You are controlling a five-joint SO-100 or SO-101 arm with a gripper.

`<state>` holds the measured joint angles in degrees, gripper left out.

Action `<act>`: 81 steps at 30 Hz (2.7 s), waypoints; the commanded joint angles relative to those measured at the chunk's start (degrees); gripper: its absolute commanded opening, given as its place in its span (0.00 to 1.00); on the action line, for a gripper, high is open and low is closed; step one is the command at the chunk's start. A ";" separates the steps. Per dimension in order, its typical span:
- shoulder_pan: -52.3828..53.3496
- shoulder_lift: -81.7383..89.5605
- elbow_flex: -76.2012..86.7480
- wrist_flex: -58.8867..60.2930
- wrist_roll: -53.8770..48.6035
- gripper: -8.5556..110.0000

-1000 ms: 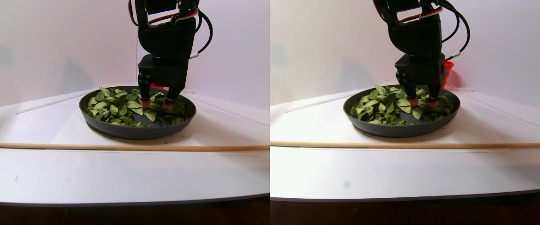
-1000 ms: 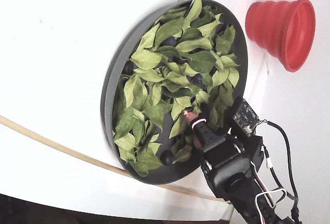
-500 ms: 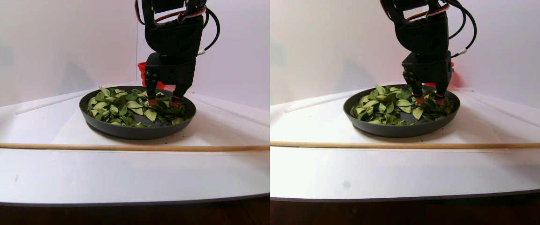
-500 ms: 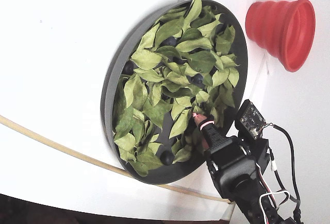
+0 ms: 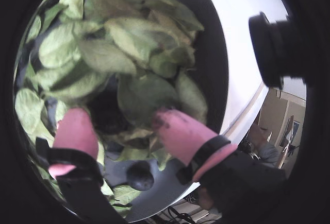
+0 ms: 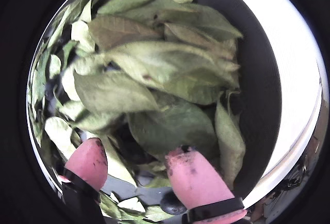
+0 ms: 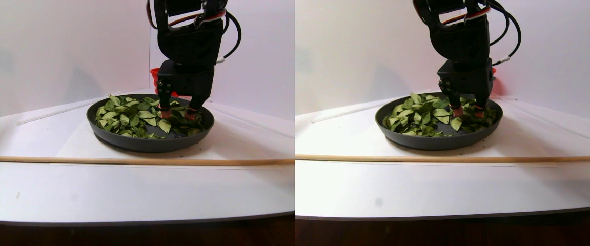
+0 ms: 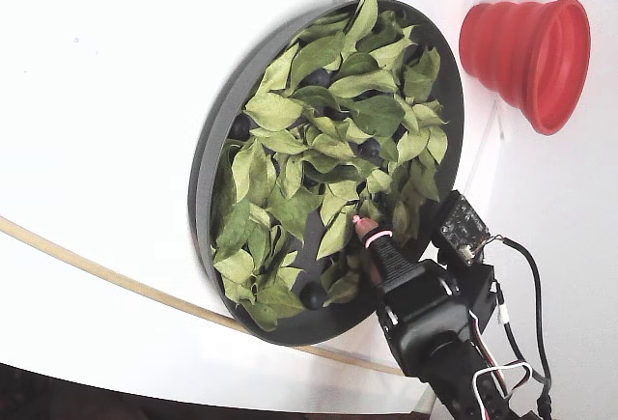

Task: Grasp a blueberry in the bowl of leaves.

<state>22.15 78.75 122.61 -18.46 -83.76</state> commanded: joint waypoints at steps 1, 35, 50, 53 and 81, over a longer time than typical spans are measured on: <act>0.70 0.44 -0.97 -0.97 -0.18 0.26; 0.35 -6.77 -1.58 -3.16 0.00 0.19; -1.14 -7.47 0.62 -3.69 1.23 0.16; -1.41 -6.86 1.05 -3.69 1.23 0.16; -1.76 1.49 -1.32 -0.53 -2.90 0.14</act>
<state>20.39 74.88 122.43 -19.16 -85.87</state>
